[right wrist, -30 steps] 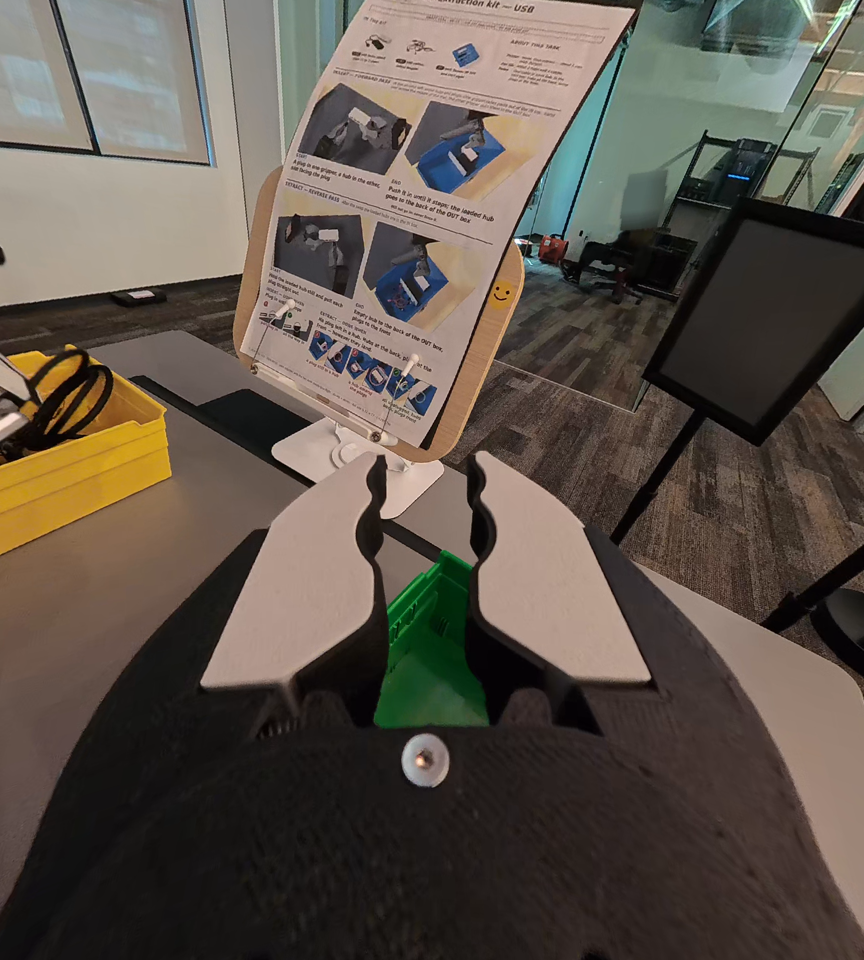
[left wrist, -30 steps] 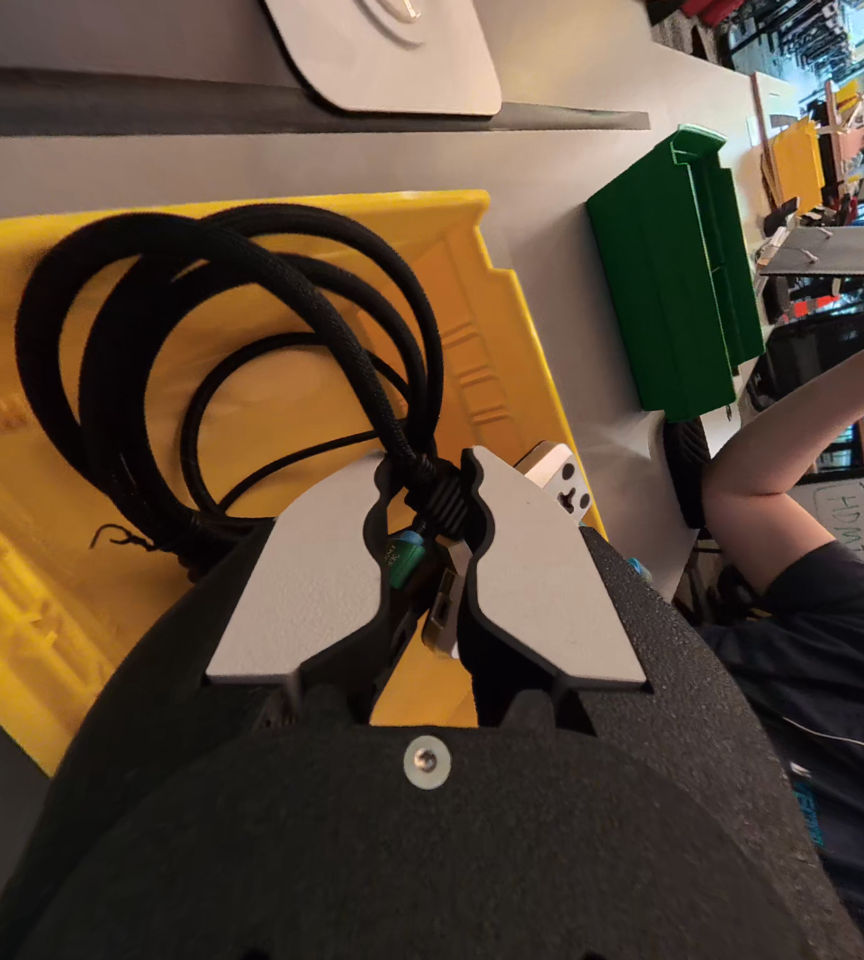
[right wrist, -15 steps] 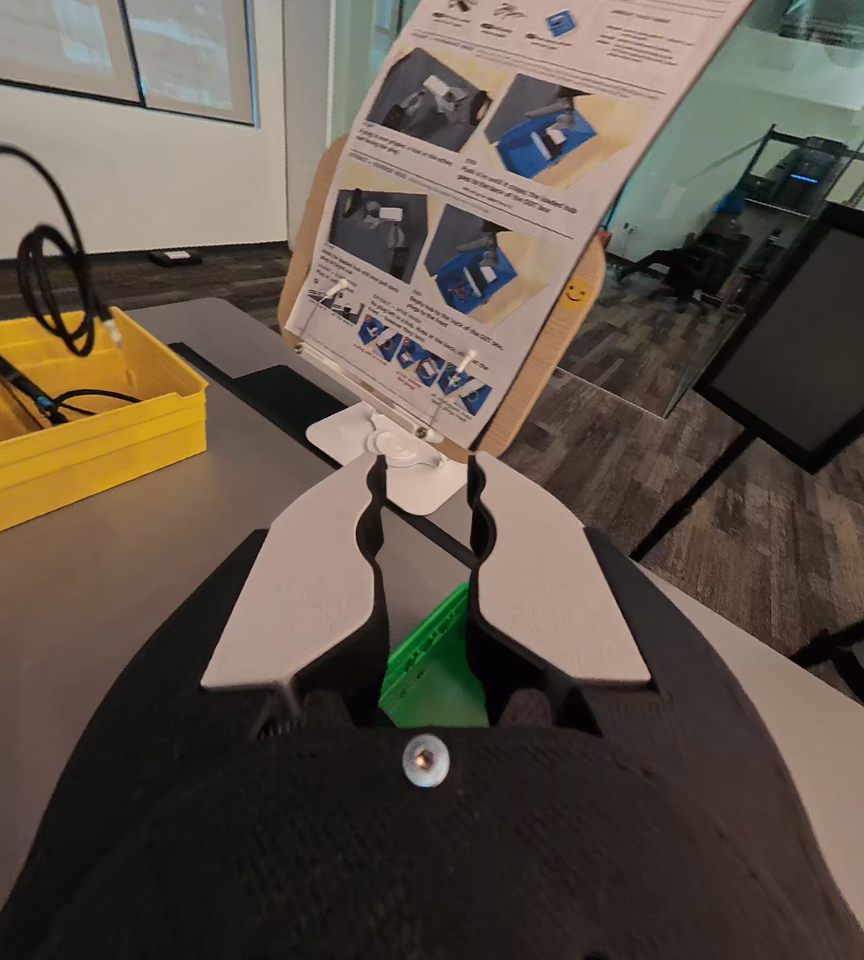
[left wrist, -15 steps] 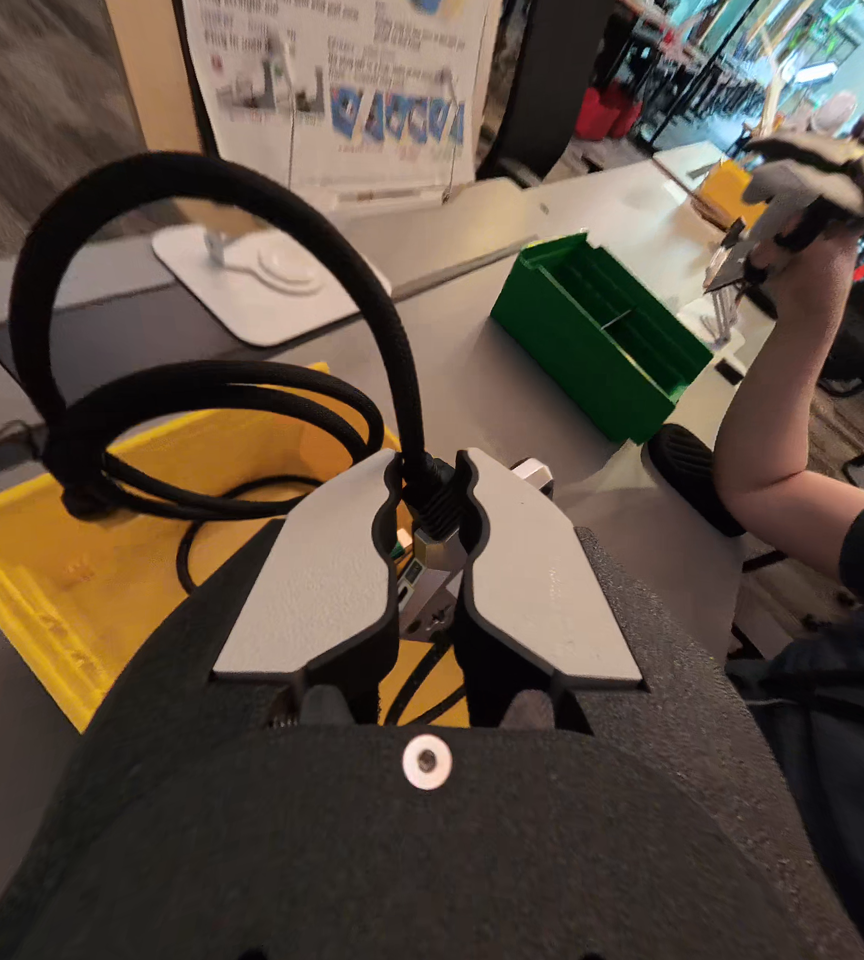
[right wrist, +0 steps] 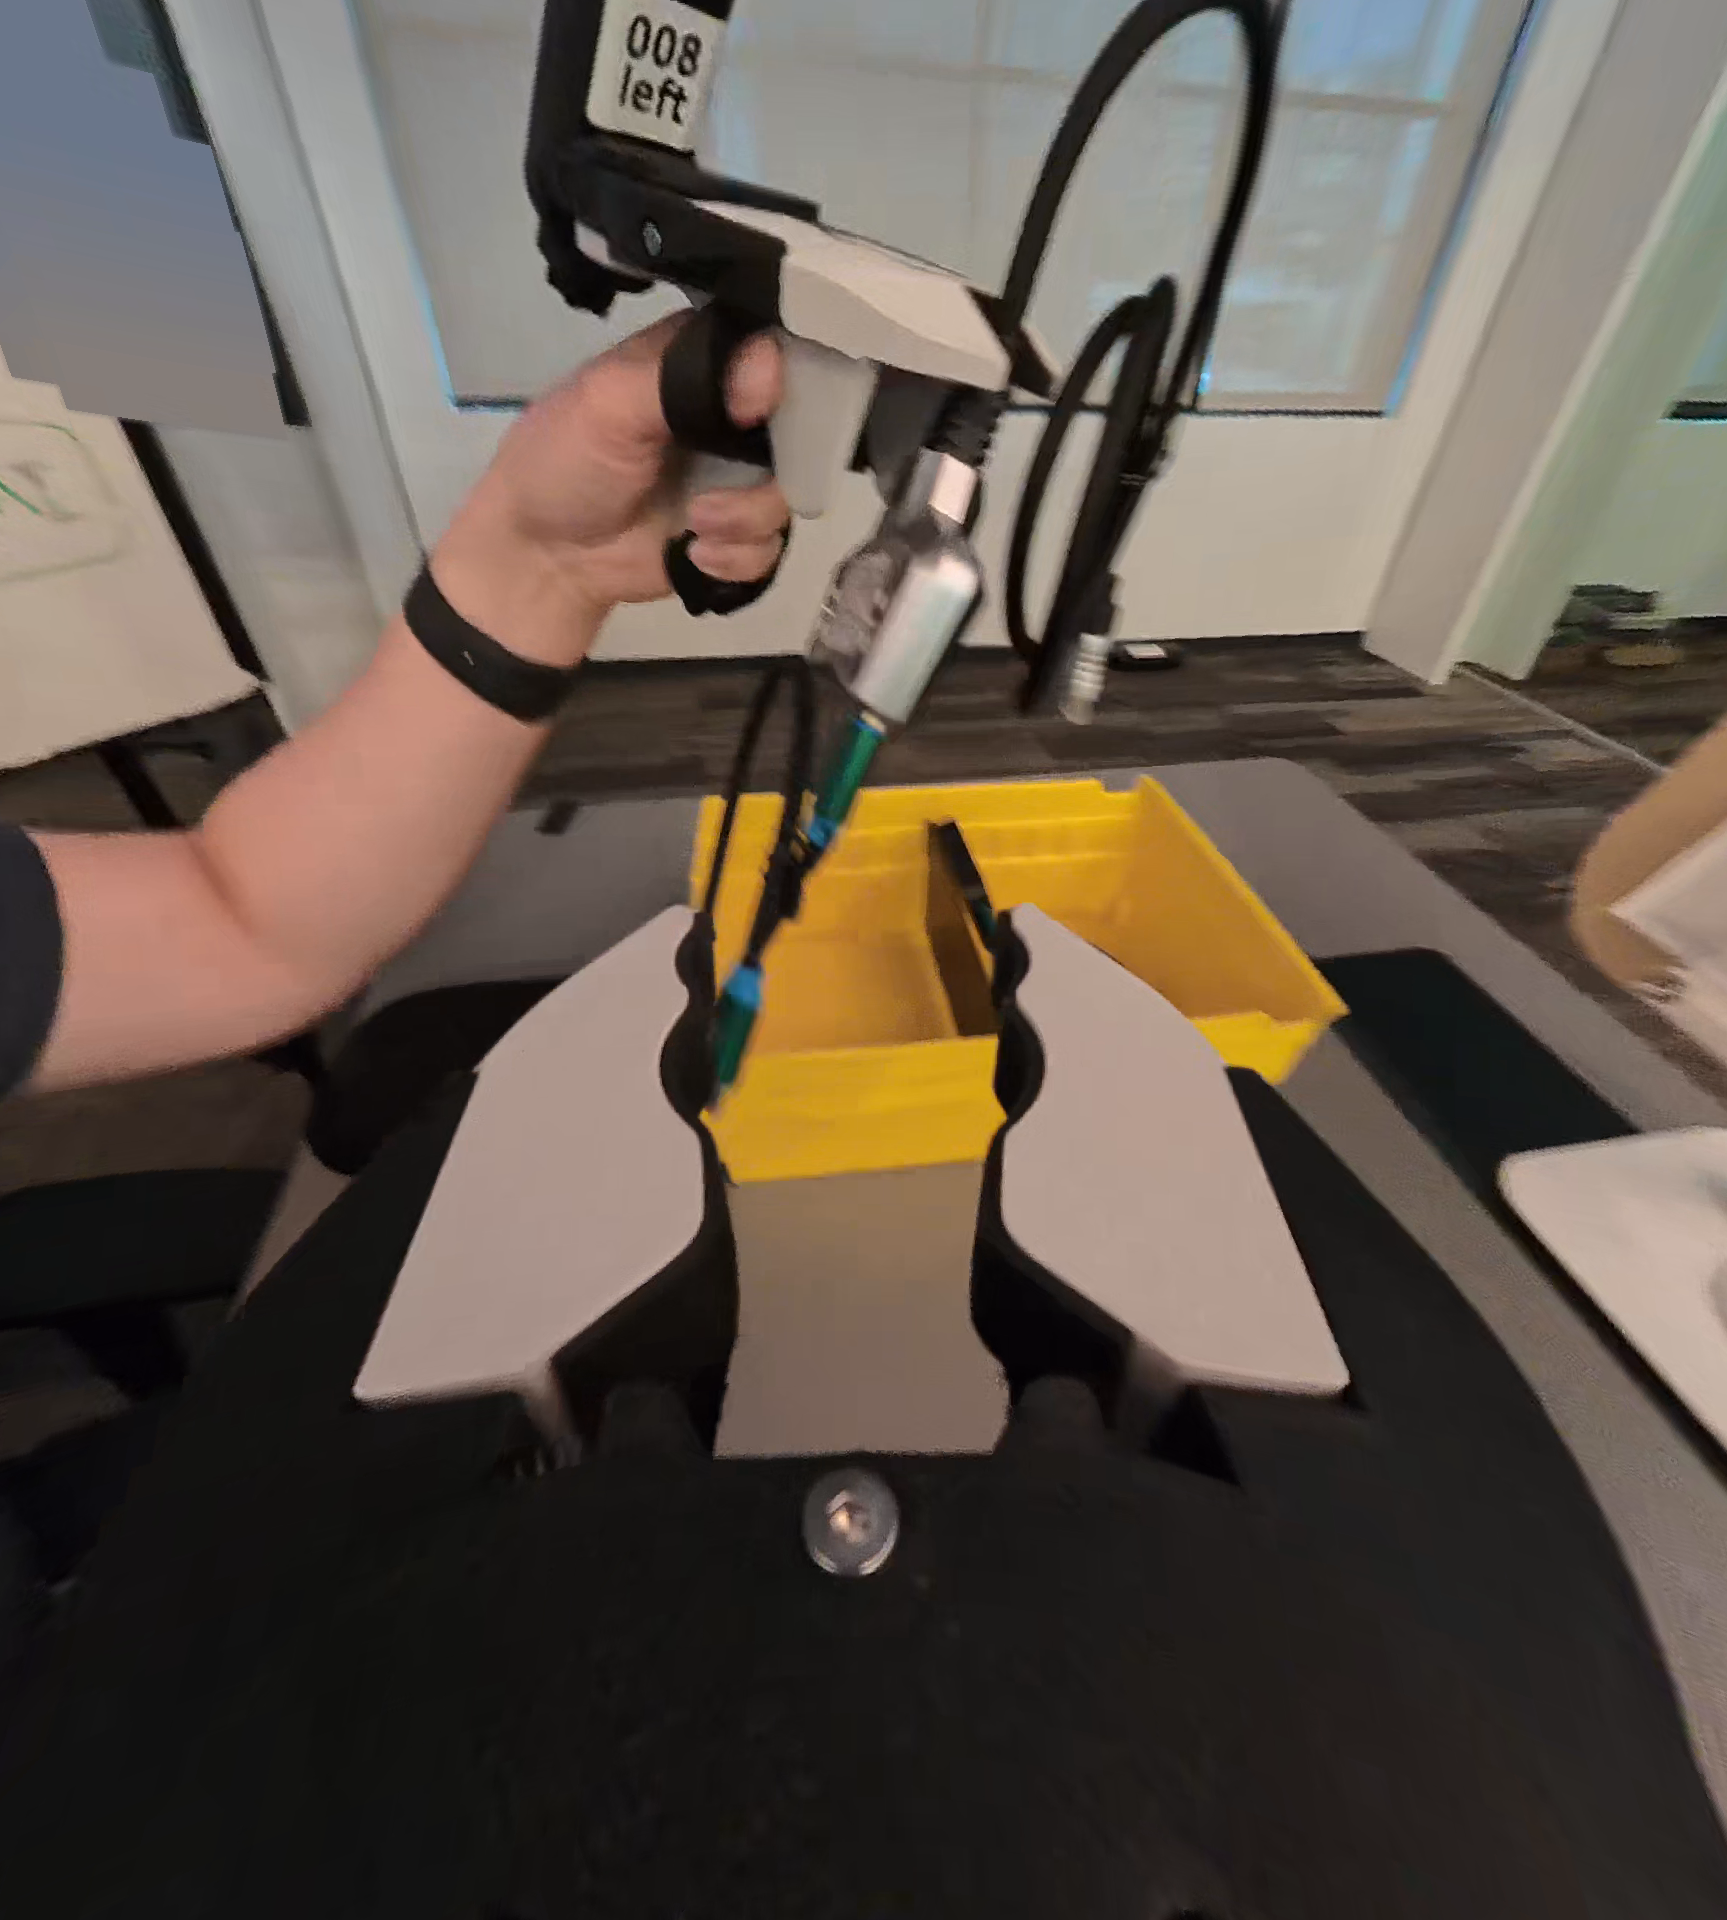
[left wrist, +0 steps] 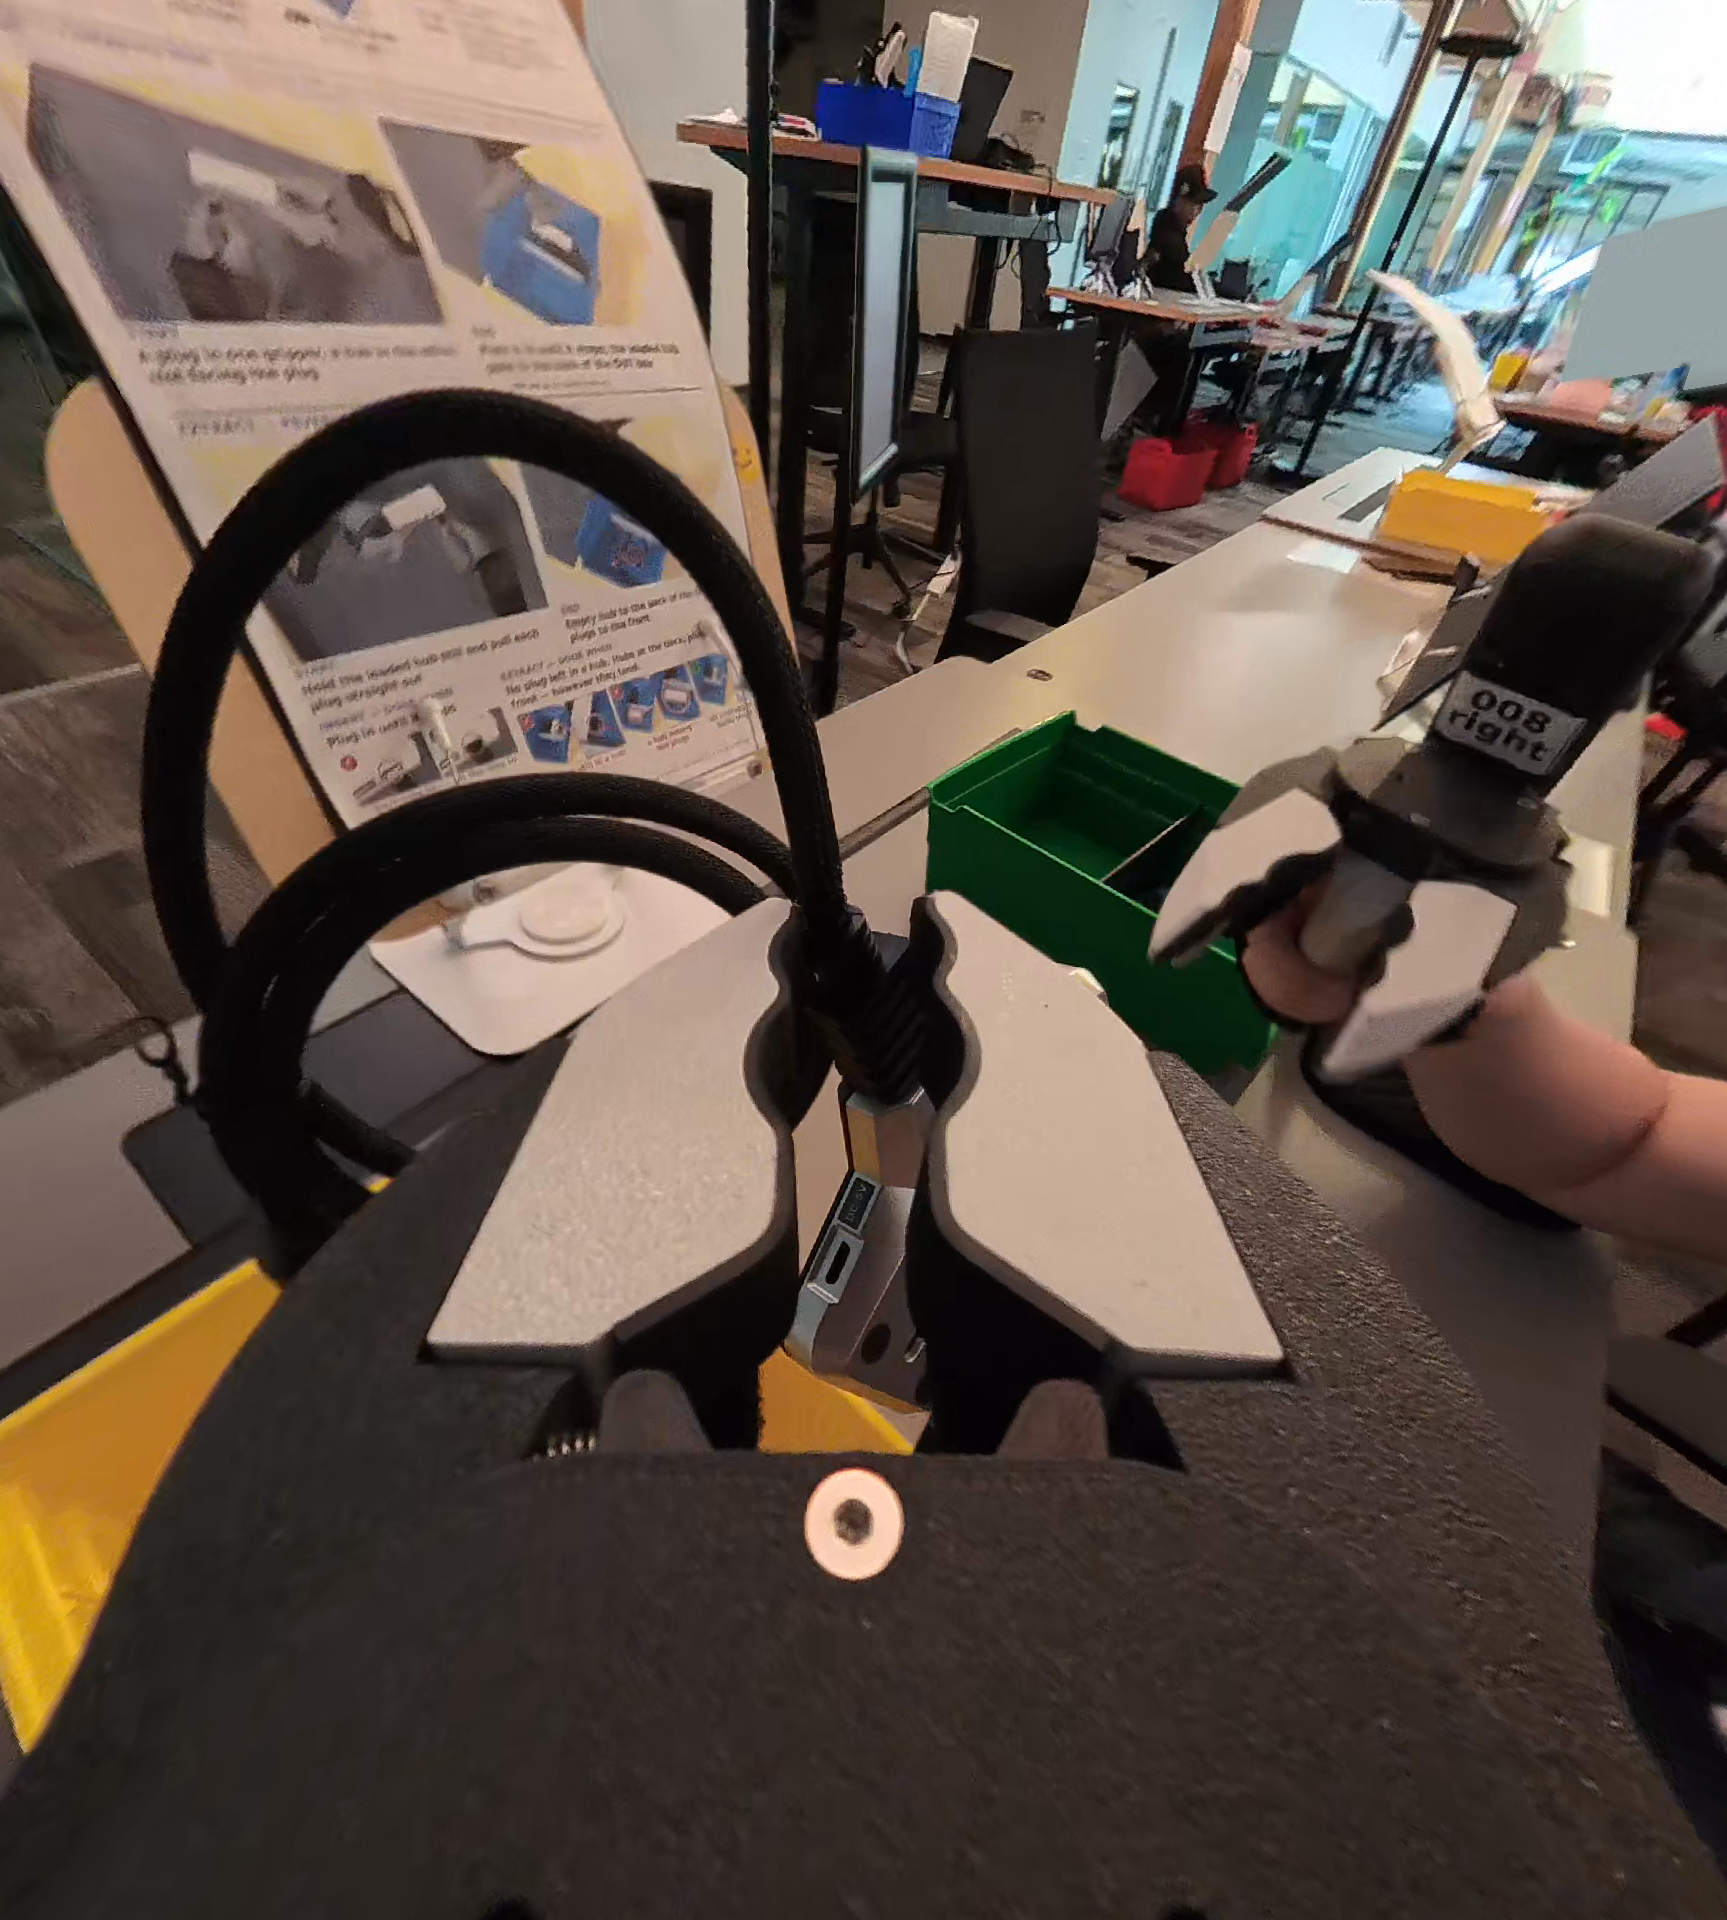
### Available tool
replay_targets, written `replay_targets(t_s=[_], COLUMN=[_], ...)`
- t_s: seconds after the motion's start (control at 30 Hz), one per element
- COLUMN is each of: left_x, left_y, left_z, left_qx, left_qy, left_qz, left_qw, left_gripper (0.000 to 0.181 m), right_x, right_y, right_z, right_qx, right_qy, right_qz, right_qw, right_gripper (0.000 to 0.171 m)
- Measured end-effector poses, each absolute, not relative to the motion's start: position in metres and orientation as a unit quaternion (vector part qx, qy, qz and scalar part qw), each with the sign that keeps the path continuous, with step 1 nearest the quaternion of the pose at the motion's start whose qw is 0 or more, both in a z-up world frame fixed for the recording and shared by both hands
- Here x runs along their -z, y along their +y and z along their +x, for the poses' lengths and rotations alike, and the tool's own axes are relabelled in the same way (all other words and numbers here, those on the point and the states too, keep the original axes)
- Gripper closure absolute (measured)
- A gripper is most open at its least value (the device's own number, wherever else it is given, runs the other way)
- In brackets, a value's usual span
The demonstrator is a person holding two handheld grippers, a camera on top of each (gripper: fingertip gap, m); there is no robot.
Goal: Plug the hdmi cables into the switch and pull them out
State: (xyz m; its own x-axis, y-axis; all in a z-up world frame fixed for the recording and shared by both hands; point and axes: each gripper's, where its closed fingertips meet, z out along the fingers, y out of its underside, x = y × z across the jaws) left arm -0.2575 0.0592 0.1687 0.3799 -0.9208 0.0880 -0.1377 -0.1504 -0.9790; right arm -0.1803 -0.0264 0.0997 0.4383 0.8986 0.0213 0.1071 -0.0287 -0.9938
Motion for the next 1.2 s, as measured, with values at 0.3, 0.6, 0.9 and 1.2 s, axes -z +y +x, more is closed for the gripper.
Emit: replay_targets(t_s=[0.3,0.6,0.9,1.2], left_x=[-0.165,-0.129,-0.093,-0.025], left_y=[0.03,0.015,-0.011,-0.002], left_z=[-0.191,-0.188,-0.161,-0.14], left_qx=[0.371,0.337,0.072,0.092], left_qy=[0.427,0.442,0.636,0.718], left_qz=[-0.643,-0.665,-0.509,-0.491], left_qw=[0.516,0.499,0.576,0.484], left_gripper=[0.162,0.153,0.14,0.155], right_x=[-0.092,-0.068,-0.024,0.001], right_y=[-0.005,0.028,0.034,0.019], right_z=[-0.207,-0.139,-0.116,-0.134], right_qx=[-0.432,-0.068,0.019,0.069], right_qy=[-0.315,-0.417,-0.513,-0.596], right_qz=[-0.65,-0.679,-0.705,-0.672], right_qw=[0.54,0.6,0.489,0.434], right_gripper=[0.124,0.15,0.15,0.149])
